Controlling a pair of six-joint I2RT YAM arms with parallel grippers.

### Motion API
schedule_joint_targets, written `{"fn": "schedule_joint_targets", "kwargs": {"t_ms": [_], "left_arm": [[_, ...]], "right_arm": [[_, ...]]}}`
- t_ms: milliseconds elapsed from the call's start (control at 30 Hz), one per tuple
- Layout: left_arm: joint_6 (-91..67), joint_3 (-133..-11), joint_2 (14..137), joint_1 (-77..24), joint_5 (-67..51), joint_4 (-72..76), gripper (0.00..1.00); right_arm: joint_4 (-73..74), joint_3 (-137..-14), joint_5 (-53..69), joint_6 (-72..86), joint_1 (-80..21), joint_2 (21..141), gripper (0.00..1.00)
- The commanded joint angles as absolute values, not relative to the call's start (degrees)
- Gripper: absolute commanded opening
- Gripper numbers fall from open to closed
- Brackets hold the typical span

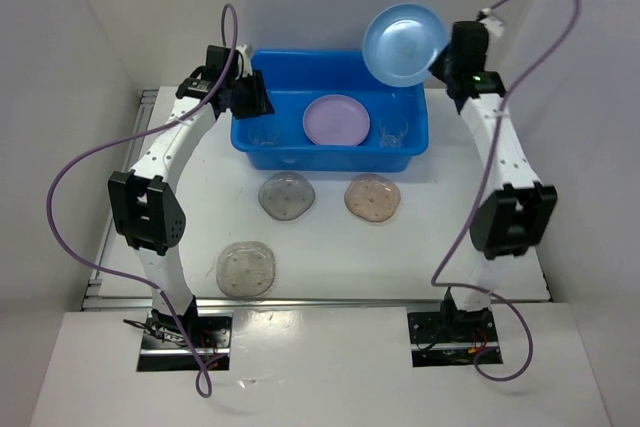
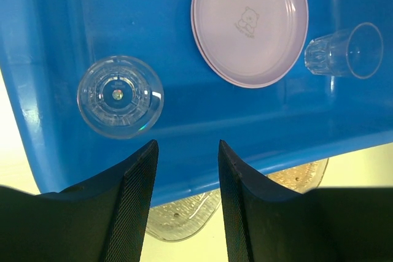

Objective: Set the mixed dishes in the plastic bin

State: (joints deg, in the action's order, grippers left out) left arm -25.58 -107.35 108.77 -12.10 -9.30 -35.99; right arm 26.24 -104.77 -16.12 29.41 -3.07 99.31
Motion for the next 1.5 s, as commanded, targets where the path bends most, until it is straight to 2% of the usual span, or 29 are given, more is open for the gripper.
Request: {"fn": "schedule_joint_targets", "kwargs": {"t_ms": [0, 200, 400, 667, 933, 1000, 1033, 1067, 1167, 1200, 1367, 1467], "left_arm": [[-25.8, -107.9, 105.1, -12.2, -10.0, -34.9, 0.52], [-26.4, -107.2, 101.9, -12.2, -10.8, -34.2, 0.52], [-26.9, -106.1, 100.7, -12.2, -10.3, -33.7, 0.52], [-26.9, -105.6, 100.1, -12.2, -9.7, -33.1, 0.52], [-27.4, -105.0, 100.1, -12.2, -9.7, -32.6, 0.52], [-27.4, -104.5, 100.1, -12.2, -9.7, -32.6, 0.52], [-27.4, -104.5, 99.6, -12.2, -9.1, -32.6, 0.52], [-27.4, -104.5, 99.6, -12.2, -9.1, -32.6, 0.52], [-27.4, -104.5, 99.6, -12.2, -9.1, -32.6, 0.52], [-26.9, -104.5, 99.6, -12.2, -9.1, -32.6, 0.52], [-26.4, -105.0, 100.1, -12.2, -8.5, -32.6, 0.52], [-25.8, -105.6, 100.1, -12.2, -7.1, -33.1, 0.52]], "right_arm": [[29.4, -111.0, -11.3, 27.7, -9.2, 108.9, 0.01], [34.7, -123.1, -5.9, 27.2, -14.6, 124.3, 0.01], [40.9, -133.8, -7.5, 24.7, -19.2, 134.5, 0.01], [43.1, -136.6, -12.4, 24.1, -19.9, 137.4, 0.01], [42.5, -135.5, -12.1, 24.6, -17.0, 138.6, 0.01], [43.1, -138.4, -12.9, 24.6, -17.0, 140.4, 0.01], [43.2, -139.6, -12.9, 24.6, -17.0, 141.1, 0.04], [44.1, -141.6, -12.9, 24.6, -17.0, 141.7, 0.26], [45.3, -143.6, -11.3, 24.6, -16.4, 142.8, 0.53], [46.1, -144.1, -10.6, 24.6, -16.4, 142.8, 0.57], [46.9, -145.3, -14.9, 23.0, -16.4, 136.7, 0.57], [46.2, -137.9, -14.0, 22.4, -16.4, 127.6, 0.57]]}}
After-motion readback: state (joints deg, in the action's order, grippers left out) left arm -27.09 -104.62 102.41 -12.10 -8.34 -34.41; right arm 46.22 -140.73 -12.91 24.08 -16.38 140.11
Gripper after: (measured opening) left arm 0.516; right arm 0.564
